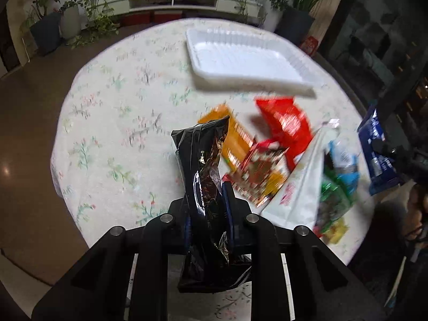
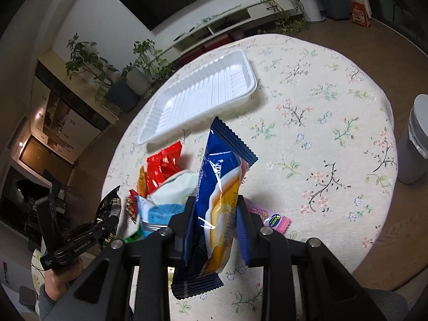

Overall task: Organize snacks
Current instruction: 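Lower the black bag and blue wafer bar into the white tray and release both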

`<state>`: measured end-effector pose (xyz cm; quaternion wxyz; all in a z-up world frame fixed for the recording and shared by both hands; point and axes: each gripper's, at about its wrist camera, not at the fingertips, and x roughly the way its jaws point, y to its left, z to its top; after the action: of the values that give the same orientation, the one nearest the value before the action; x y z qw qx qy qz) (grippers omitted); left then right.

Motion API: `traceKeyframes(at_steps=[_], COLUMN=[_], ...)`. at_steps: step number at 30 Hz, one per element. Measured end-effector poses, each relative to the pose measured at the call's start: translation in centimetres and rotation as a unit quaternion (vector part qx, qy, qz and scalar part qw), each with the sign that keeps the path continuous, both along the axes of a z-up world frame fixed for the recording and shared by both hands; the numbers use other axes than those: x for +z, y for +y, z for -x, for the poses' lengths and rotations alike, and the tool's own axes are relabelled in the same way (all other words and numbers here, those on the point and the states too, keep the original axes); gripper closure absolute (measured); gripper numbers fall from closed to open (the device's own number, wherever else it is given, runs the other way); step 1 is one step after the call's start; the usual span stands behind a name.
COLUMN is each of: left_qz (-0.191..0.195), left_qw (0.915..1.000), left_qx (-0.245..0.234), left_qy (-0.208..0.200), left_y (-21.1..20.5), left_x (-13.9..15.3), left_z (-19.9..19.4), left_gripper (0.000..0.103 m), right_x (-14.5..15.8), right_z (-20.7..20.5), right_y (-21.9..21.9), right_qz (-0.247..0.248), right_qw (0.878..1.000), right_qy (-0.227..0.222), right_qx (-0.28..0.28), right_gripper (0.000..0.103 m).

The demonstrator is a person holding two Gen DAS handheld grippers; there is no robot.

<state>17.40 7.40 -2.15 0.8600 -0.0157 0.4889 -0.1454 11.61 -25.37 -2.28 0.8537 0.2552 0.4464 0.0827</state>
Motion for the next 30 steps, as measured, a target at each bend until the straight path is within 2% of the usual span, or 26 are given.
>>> traceKeyframes(at_steps=[7, 13, 17, 20, 26, 30], left_qz=[0.040, 0.059, 0.078, 0.056, 0.037, 0.018], left_qw=[0.9985, 0.9969, 0.9968, 0.9983, 0.9982, 0.9981], left_qx=[-0.005, -0.013, -0.010, -0.017, -0.030, -0.028], left_qy=[-0.037, -0.050, -0.015, 0.005, 0.036, 0.052], left_y=[-0.9, -3.4, -5.2, -7.2, -9.6, -10.2], left_x=[5.4, 8.2, 6.8, 5.1, 1.2, -1.5], left_z=[-3.9, -12.9, -19.3, -22.4, -25.3, -25.9], left_gripper=[0.086, 0.086, 0.086, 0.086, 0.086, 0.086], right_x=[2.3, 6.2, 6.7, 5.5, 1.7, -0.8], right_z=[-1.8, -8.3, -14.9, -19.2, -25.0, -26.3], right_y=[-1.8, -2.5, -1.6, -0.7, -0.5, -0.4], right_qz=[-0.015, 0.023, 0.040, 0.064, 0.124, 0.147], right_qw=[1.000, 0.999, 0.998, 0.996, 0.989, 0.985], right_qy=[-0.018, -0.041, -0.026, -0.002, 0.048, 0.069], right_qx=[-0.003, 0.013, 0.044, 0.057, 0.058, 0.059], right_gripper=[0.073, 0.073, 0.073, 0.073, 0.073, 0.073])
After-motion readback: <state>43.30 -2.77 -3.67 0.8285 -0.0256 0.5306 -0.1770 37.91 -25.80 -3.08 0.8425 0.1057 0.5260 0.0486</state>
